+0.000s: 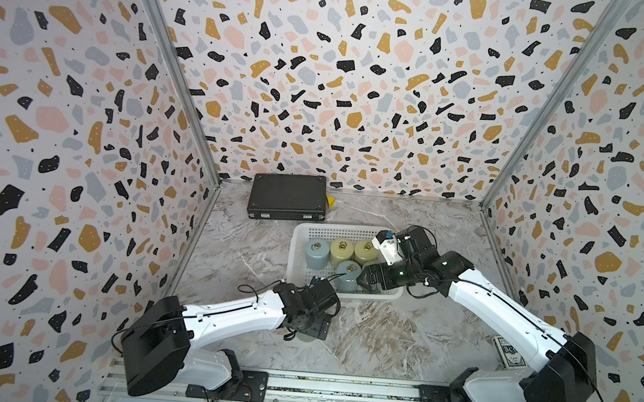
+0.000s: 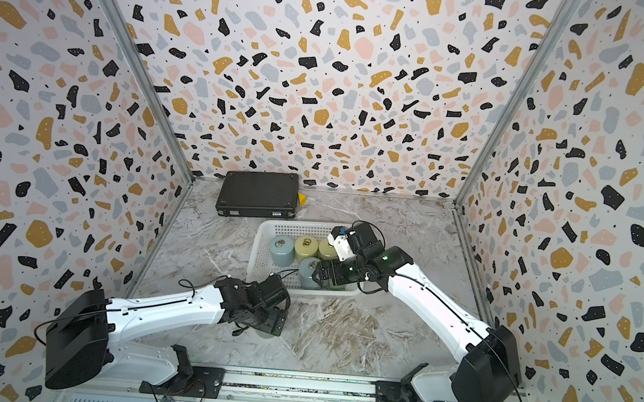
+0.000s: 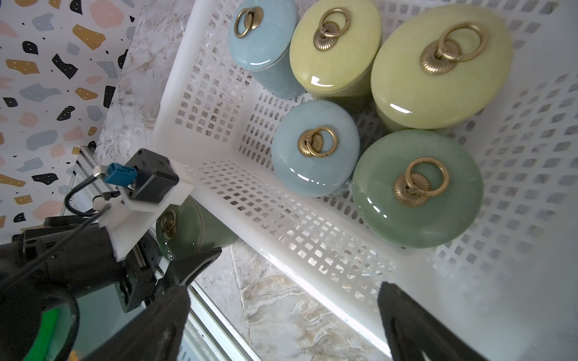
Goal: Take the tea canister out of the basket
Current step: Place the tea canister at the center of the board, then pick up the tea canister from the basket.
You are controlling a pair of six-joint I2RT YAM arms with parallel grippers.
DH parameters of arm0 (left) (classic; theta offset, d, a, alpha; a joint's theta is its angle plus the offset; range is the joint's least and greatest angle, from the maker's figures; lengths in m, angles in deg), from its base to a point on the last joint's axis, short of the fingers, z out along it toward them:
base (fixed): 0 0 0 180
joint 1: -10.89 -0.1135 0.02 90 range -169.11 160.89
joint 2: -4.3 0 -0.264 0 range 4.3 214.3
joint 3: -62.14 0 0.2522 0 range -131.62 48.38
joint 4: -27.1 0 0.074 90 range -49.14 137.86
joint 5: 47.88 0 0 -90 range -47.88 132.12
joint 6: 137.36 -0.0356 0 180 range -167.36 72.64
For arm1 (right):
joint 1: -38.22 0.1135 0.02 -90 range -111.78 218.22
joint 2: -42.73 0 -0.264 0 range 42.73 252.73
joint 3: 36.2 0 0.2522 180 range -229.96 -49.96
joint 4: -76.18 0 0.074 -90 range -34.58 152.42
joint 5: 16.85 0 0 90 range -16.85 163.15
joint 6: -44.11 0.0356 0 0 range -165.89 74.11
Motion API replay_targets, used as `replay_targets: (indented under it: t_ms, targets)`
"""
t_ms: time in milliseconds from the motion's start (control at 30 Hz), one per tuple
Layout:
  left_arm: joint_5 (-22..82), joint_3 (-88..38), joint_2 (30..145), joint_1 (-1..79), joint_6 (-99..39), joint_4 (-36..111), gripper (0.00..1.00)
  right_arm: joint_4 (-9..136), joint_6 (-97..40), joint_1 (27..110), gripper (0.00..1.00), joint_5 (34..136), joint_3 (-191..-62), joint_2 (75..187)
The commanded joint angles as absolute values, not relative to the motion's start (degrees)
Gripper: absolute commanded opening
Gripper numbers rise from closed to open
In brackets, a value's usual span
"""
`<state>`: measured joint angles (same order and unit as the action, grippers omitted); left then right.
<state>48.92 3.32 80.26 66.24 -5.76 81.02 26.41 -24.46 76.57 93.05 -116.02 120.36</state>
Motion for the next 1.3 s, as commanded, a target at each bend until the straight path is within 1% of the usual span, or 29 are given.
replay_targets:
  t_ms: [0,267,533,667,733,867,1067,1267]
  targets:
    - [50.33,0.69,79.15,66.52,-6.40,82.41,1.00,25.26,-24.45,76.89,0.99,92.75,-116.76,120.13]
    - [52.80,-6.32,74.38,66.52,-7.11,89.09,1.00,24.99,-23.73,76.98,0.99,90.57,-116.84,120.69]
    - [54.53,-13.24,71.33,66.25,-8.76,92.89,1.00,21.21,-24.72,77.86,0.99,80.67,-119.93,123.78]
    - [51.91,-16.43,70.84,63.64,-9.55,92.53,0.99,15.50,-25.81,77.86,0.99,76.35,-124.20,128.76]
    - [52.71,-17.89,70.92,62.49,-8.98,92.53,0.99,13.59,-26.20,77.86,0.99,75.27,-125.91,131.32]
    - [52.21,-19.90,70.58,60.17,-9.78,91.37,1.00,13.41,-26.52,77.87,0.98,74.09,-127.36,134.63]
    - [43.59,-20.28,69.79,53.37,-10.79,88.62,0.99,12.33,-27.15,77.90,0.93,71.07,-130.04,139.37]
    - [43.35,-20.17,68.46,51.72,-14.70,86.66,1.00,11.74,-28.02,77.83,0.90,68.96,-132.44,143.72]
